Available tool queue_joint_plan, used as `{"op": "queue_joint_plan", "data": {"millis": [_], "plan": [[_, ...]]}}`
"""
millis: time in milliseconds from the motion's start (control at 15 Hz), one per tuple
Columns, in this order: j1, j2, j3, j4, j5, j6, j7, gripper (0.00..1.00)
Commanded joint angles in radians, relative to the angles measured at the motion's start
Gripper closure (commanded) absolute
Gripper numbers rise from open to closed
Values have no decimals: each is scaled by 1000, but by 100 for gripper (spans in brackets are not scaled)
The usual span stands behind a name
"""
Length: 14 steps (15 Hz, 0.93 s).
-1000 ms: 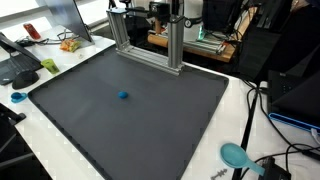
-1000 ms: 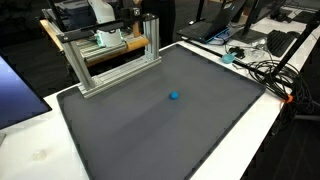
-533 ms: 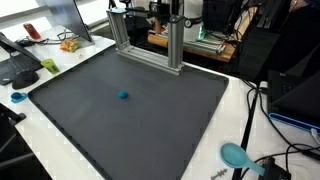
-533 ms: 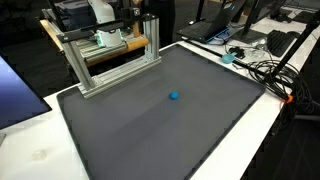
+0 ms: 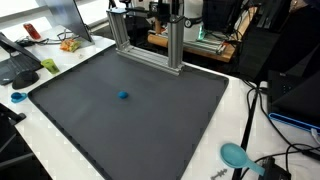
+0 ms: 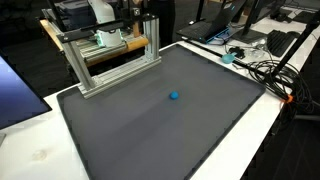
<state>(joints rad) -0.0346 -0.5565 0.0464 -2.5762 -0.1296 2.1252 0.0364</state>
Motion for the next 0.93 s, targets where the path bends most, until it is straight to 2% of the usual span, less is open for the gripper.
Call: {"op": "queue_joint_plan", "data": {"millis": [0, 867], "plan": [[10, -43, -13, -58, 6, 34, 3, 0], [25, -76, -12, -114, 36, 6, 3, 0]]}}
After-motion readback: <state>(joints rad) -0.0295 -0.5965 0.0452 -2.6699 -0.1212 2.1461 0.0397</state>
